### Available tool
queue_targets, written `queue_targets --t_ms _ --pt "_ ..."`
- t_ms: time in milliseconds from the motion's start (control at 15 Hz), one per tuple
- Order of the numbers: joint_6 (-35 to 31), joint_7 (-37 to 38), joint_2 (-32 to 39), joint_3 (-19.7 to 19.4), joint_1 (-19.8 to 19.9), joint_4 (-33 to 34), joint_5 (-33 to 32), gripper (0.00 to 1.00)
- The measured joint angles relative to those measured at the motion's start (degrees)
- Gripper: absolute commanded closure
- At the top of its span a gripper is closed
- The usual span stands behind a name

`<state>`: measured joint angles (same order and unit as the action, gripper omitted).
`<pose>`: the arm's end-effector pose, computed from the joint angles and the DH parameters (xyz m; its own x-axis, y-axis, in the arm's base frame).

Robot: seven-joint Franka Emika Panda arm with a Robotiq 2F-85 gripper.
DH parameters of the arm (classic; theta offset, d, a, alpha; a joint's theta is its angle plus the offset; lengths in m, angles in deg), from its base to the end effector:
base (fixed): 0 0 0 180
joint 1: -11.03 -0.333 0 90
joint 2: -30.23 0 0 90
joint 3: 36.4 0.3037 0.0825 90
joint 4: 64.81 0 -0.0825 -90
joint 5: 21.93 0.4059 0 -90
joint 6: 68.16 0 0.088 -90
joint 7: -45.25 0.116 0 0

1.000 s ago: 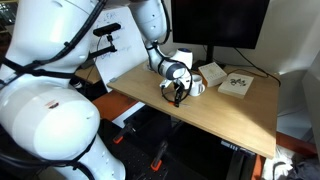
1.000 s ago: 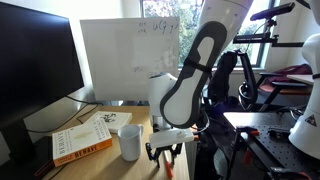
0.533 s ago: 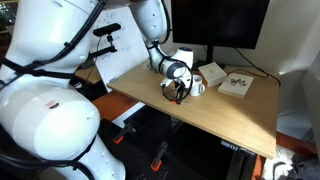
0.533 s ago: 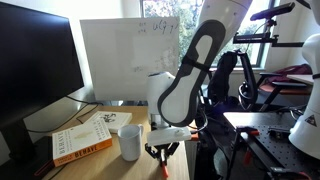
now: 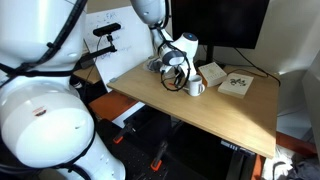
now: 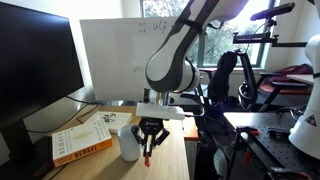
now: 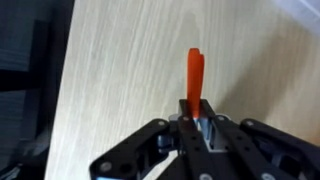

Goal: Put the sharpie in the mug

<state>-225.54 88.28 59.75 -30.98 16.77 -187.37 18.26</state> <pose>0.5751 -0.0242 0.1254 0.1815 -0.9492 -0.2572 -0.9668 -0.1245 -0.2230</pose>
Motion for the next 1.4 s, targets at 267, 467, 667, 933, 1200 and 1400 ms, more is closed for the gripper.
queue_targets --t_ms 267,467,667,933,1200,1400 --pt "-0.88 0.28 -7.44 -3.85 -4.62 -3.56 -1.33 0.96" --pt "-1.00 -0.04 -12.71 -2.90 -5.57 -4.47 -0.26 0.96" --pt "-0.98 -2.66 -15.51 -1.74 -4.46 -4.40 7.10 0.96" --pt "1.77 -16.13 -14.96 0.50 0.80 -2.60 29.15 0.96" --pt "10.52 -30.77 -12.36 0.73 5.53 -0.68 48.43 0.96" --pt "18.65 -37.94 -9.68 -1.59 6.40 -0.25 60.23 0.96"
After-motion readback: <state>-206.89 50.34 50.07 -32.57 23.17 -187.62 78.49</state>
